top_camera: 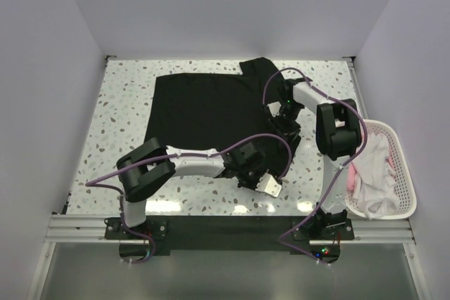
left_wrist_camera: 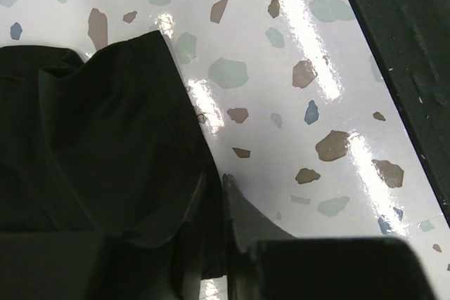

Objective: Fold and stack the t-shirts
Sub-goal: Flatten the tshirt out

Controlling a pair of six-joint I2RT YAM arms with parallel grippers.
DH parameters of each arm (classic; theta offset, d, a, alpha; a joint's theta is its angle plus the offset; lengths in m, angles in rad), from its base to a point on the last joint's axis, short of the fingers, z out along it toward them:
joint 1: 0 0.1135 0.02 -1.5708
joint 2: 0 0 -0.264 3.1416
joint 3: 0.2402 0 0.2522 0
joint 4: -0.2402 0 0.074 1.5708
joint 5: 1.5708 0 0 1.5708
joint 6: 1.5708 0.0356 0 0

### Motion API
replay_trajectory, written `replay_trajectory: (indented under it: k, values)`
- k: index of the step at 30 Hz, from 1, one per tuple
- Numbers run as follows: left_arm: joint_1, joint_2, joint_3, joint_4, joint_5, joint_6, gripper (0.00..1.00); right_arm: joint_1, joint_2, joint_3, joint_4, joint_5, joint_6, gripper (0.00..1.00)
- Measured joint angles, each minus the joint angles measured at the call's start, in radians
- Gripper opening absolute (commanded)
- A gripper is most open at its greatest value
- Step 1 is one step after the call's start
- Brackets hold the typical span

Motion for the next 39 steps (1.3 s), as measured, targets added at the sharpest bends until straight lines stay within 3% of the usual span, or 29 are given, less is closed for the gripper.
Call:
replay_trajectory:
  k: [9,31,33,35,39]
  values:
    - [0.007,0.038,0.06,-0.063,0.025,-0.008,0.0,0.0,0.021,0.008,-0.008,0.0,-0.008,0.41]
    - [-0.033,-0.074,-0.052,-0.24,0.131,0.069,0.0,0.0,0.02,-0.034,-0.027,-0.028,-0.019,0.43]
    - [-0.056,-0.077,-0.054,-0.251,0.136,0.064,0.07,0.0,0.002,-0.062,-0.035,-0.033,-0.031,0.42]
    - [-0.074,-0.086,-0.06,-0.265,0.144,0.051,0.24,0.0,-0.024,-0.087,-0.053,-0.034,-0.043,0.42]
    - [-0.066,-0.131,-0.085,-0.325,0.16,-0.011,0.37,0.0,-0.09,-0.1,-0.09,-0.031,-0.063,0.42]
